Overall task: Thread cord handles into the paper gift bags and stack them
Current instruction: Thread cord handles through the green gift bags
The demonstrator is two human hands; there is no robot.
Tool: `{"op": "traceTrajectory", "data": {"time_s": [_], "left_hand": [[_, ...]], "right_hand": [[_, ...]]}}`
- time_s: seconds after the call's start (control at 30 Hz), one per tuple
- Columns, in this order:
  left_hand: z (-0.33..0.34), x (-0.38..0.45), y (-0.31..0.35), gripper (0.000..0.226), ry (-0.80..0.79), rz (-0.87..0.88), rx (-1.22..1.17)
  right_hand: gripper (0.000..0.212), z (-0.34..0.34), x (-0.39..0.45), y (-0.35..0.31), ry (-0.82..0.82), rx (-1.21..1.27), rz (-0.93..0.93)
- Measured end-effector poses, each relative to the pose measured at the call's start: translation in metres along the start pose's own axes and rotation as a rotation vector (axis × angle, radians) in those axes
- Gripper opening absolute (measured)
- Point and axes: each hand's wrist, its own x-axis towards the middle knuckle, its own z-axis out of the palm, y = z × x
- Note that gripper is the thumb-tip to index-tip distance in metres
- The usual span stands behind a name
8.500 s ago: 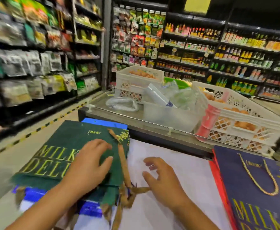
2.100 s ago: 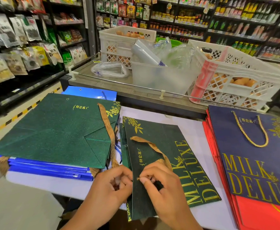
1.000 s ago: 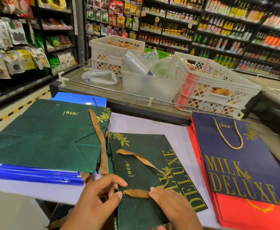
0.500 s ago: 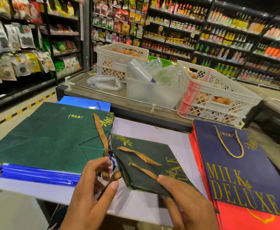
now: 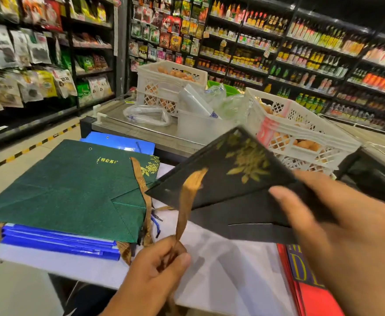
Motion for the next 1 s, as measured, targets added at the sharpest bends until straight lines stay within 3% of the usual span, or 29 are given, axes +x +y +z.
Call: {"op": "traceTrajectory", "data": {"time_s": [0.1, 0.2, 0.37, 0.53, 0.63, 0.77, 0.87, 1.0], "left_hand": [[-0.018, 0.006, -0.007, 0.037, 0.026, 0.095, 0.111], [-0.032, 0.011, -0.013, 0.054, 0.07, 0.109, 0.056], [-0.035, 0.012, -0.02, 0.044, 0.076, 0.029, -0.005], [-0.033, 0.013, -0.024, 0.029, 0.003, 0.052, 0.12], [-0.032, 0.013, -0.027, 0.018, -0.036, 0.062, 0.225], [-0.032, 0.016, -0.029, 0.012, -0.053, 0.082, 0.295], [-0.033, 0.018, -0.029, 0.007, -0.048, 0.07, 0.318], [-0.033, 0.02, -0.03, 0.006, -0.017, 0.03, 0.313]], "right_hand": [[0.028, -0.009, 0.027, 0.025, -0.021, 0.003, 0.065], [0.032, -0.001, 0.047, 0.055, -0.073, 0.098, 0.102], [0.022, 0.041, 0.066, 0.088, -0.279, 0.113, 0.059], [0.048, 0.111, 0.065, 0.121, -0.59, 0.061, 0.037], [0.05, 0.153, 0.056, 0.124, -0.716, 0.042, -0.024], [0.037, 0.205, 0.04, 0.126, -0.786, 0.039, -0.105], [0.027, 0.239, 0.023, 0.128, -0.847, -0.056, -0.047], [0.04, 0.26, -0.006, 0.117, -0.985, -0.058, 0.004]]}}
